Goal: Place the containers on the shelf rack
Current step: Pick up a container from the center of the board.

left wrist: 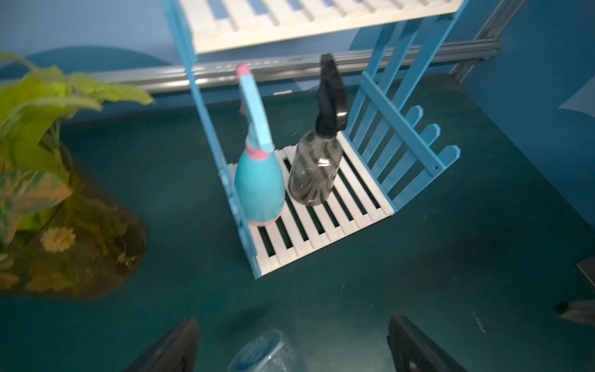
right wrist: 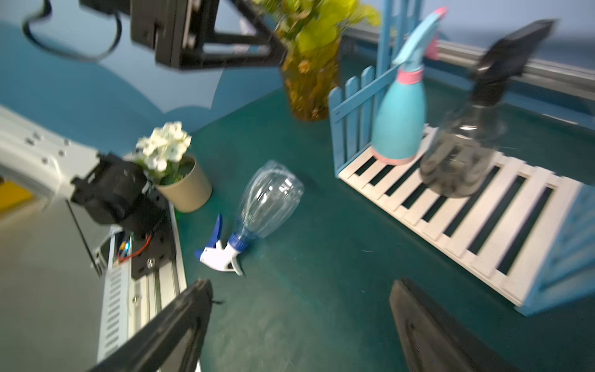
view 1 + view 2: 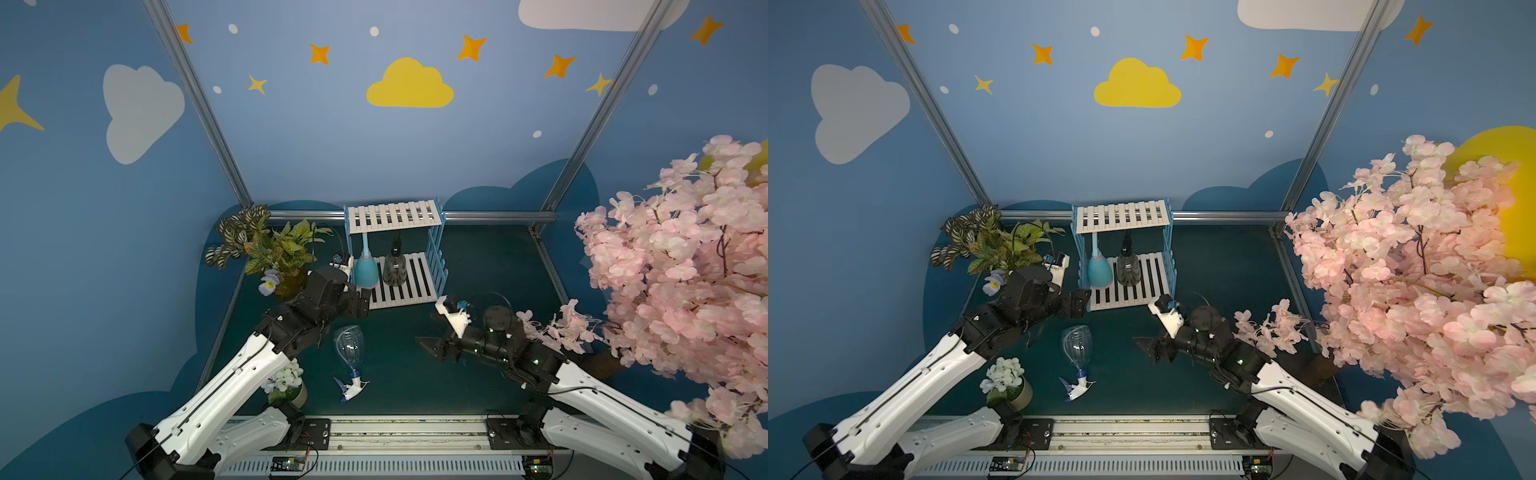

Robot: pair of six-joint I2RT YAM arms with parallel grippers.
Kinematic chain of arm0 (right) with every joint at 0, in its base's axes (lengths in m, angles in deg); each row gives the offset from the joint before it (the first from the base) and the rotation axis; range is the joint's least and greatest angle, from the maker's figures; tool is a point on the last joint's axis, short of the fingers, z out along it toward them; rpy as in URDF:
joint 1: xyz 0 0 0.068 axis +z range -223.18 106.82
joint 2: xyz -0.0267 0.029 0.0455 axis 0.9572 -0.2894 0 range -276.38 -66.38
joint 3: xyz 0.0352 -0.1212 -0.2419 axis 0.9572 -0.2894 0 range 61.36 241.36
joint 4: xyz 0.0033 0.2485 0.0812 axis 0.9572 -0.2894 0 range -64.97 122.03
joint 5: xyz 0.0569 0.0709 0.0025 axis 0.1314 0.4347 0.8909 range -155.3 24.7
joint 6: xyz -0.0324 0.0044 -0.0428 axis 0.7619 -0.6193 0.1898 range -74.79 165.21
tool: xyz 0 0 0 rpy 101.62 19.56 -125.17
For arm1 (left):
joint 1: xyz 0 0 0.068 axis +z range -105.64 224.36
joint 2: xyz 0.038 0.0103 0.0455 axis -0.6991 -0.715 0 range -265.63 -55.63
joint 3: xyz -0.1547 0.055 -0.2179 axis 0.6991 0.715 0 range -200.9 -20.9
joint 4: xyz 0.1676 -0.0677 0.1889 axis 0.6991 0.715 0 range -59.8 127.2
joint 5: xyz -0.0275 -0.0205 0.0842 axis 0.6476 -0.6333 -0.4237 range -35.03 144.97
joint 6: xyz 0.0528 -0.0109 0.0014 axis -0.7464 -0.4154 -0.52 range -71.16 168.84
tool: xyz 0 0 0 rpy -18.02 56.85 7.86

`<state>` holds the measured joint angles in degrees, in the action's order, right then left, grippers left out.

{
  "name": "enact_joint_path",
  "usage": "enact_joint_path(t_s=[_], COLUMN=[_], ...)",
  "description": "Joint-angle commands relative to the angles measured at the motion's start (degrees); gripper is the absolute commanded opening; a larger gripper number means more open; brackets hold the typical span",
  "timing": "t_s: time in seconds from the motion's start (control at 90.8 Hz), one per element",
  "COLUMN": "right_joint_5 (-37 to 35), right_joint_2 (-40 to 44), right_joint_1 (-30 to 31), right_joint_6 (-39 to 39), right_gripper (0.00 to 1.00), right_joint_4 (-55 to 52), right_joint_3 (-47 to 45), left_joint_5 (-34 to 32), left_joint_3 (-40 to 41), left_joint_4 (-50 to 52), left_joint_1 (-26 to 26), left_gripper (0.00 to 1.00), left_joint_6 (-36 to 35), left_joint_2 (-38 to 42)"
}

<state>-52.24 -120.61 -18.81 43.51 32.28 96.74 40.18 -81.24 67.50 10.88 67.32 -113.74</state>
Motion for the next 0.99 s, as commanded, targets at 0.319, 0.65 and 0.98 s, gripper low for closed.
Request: enact_joint_path(t_s=[0.319,0.65,0.98], right_joint_5=[-0.65,1.17,-2.01], right_joint_2=[-37.34,-47.56,-50.39], right_joint_1=[16.1,17.13,17.63], right_joint_6=[17.83,25.43,28.66], right_gripper=[0.71,0.59,0.58], right_joint_4=[11.87,4.32,-7.22], right_joint_3=[11.39,18.26,20.83], left_joint_5=[16.33,18.46,17.24], left_joint_3=[18.84,25.42,26.0], left_joint_4=[-3.5,-9.78,-10.11], left_joint_1=[13.76,14.93,14.93], left_gripper=[0.99,1.0,1.0], left_joint_6=[11.16,13.29,12.03], left_joint_2=[1.73,1.07,-1.26])
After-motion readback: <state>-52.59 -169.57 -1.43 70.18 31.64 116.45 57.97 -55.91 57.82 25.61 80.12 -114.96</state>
